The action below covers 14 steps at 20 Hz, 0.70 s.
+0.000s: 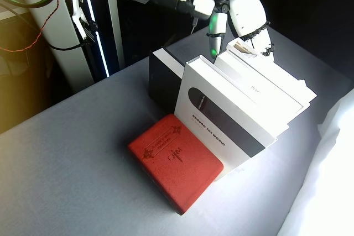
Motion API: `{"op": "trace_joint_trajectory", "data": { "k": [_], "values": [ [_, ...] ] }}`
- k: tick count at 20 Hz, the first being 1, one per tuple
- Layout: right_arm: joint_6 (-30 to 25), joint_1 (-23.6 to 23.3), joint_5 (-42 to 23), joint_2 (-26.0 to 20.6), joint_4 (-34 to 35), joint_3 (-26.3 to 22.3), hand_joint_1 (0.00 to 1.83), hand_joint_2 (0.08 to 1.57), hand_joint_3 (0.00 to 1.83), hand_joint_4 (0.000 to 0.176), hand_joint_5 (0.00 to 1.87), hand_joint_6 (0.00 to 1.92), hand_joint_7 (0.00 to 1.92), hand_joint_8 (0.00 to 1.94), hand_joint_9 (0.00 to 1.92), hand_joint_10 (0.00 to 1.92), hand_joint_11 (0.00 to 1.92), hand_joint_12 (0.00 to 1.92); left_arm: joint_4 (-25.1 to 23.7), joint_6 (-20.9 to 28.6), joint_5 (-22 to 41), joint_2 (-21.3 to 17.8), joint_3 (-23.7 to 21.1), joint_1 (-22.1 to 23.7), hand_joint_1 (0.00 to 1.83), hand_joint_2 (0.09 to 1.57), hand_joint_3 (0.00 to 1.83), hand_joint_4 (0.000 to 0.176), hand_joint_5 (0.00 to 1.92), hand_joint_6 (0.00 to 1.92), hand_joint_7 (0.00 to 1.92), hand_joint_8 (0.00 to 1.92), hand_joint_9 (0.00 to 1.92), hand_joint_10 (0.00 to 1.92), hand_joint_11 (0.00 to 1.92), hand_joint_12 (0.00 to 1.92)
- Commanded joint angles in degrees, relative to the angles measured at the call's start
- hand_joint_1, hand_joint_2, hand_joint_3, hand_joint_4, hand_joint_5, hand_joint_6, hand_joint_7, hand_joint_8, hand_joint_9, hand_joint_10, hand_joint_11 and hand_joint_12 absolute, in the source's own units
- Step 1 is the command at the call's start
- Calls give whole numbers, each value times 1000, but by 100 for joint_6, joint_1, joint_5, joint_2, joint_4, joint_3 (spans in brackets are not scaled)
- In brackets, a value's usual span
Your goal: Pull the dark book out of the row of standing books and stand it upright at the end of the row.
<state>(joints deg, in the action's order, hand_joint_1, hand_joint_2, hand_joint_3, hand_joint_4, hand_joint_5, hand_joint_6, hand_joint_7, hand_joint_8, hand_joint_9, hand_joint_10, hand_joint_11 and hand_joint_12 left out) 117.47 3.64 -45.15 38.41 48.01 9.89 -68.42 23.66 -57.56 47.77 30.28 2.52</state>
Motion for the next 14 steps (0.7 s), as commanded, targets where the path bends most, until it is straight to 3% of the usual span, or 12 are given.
{"op": "trace_joint_trajectory", "data": {
  "k": [1, 6, 14],
  "values": [
    [-83, -154, -221, -86, -287, 9, 0, 1165, 0, 0, 3, 1, 0, 0, 0, 0, 0, 0, -478, -7, -59, -42, 10, 90, 0, 1236, 0, 0, 61, 14, 48, 16, 26, 9, 0, 0],
    [-82, -250, 655, -97, 301, 298, 0, 1162, 0, 0, 0, 0, 0, 0, 0, 0, 0, 0, -481, -7, -80, -42, 19, 99, 0, 1240, 3, 0, 33, 0, 15, 0, 4, 0, 0, 0],
    [44, -246, 722, -98, 380, 323, 0, 1167, 1, 0, 0, 0, 0, 0, 0, 0, 0, 0, -510, -24, -81, -41, 32, 84, 0, 1246, 3, 0, 49, 3, 27, 3, 6, 2, 0, 0]
  ]
}}
